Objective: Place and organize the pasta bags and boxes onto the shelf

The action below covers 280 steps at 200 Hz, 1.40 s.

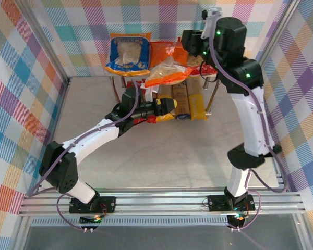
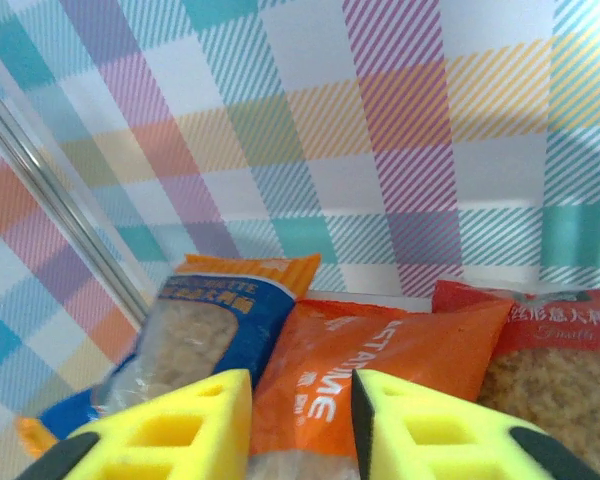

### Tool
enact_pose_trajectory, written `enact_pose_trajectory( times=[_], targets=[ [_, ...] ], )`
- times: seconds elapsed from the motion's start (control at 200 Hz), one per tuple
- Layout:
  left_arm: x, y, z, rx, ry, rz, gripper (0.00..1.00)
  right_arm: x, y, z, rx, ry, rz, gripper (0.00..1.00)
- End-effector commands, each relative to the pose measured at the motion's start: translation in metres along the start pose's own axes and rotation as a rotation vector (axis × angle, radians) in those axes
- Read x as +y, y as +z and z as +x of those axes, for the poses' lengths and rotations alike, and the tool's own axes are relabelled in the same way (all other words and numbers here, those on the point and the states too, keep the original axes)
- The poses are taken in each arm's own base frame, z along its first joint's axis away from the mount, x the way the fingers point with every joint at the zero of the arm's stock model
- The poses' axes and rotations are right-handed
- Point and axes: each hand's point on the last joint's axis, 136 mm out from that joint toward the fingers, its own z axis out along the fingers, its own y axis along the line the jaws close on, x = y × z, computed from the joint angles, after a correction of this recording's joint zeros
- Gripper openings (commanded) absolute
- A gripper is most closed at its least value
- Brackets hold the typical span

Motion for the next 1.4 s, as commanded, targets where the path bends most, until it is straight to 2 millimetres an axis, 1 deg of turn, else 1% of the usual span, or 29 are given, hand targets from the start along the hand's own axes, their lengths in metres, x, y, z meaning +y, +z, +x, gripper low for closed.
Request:
enact_pose_trajectory(
  times=[0.0, 0.095, 0.21, 0.255, 0.33, 0.5, 0.585, 0.77, 0.88, 1.0, 1.235, 1.395],
  targets=[
    [0.008, -0.026, 0.017, 0.072, 0.098, -0.106, 0.7, -0.016, 0.033, 0.055, 0.174, -0.076, 0.078, 0.27],
    [0.011, -0.034, 0.02, 0.079, 0.119, -0.133, 0.72, -0.021, 0.051, 0.067, 0.182, -0.077, 0.104, 0.25],
    [0.013, -0.035, 0.021, 0.101, 0.118, -0.135, 0.72, -0.027, 0.068, 0.076, 0.186, -0.091, 0.137, 0.2],
    [0.012, -0.035, 0.021, 0.105, 0.116, -0.131, 0.72, -0.029, 0.073, 0.077, 0.185, -0.1, 0.146, 0.19],
    [0.012, -0.036, 0.022, 0.109, 0.118, -0.131, 0.72, -0.031, 0.082, 0.084, 0.199, -0.107, 0.154, 0.18],
    [0.017, -0.042, 0.027, 0.126, 0.128, -0.156, 0.72, -0.033, 0.101, 0.106, 0.244, -0.108, 0.152, 0.18],
    [0.02, -0.045, 0.028, 0.135, 0.125, -0.166, 0.72, -0.032, 0.111, 0.113, 0.252, -0.1, 0.147, 0.18],
    [0.029, -0.055, 0.032, 0.14, 0.123, -0.194, 0.73, -0.039, 0.134, 0.126, 0.254, -0.066, 0.159, 0.18],
    [0.035, -0.061, 0.034, 0.142, 0.116, -0.212, 0.73, -0.044, 0.144, 0.13, 0.243, -0.046, 0.17, 0.19],
    [0.041, -0.065, 0.037, 0.143, 0.11, -0.226, 0.73, -0.052, 0.153, 0.129, 0.218, -0.032, 0.199, 0.2],
    [0.049, -0.067, 0.043, 0.156, 0.094, -0.235, 0.73, -0.065, 0.163, 0.129, 0.191, -0.026, 0.24, 0.2],
    [0.053, -0.069, 0.045, 0.159, 0.092, -0.245, 0.73, -0.068, 0.169, 0.135, 0.198, -0.025, 0.247, 0.2]
  ],
)
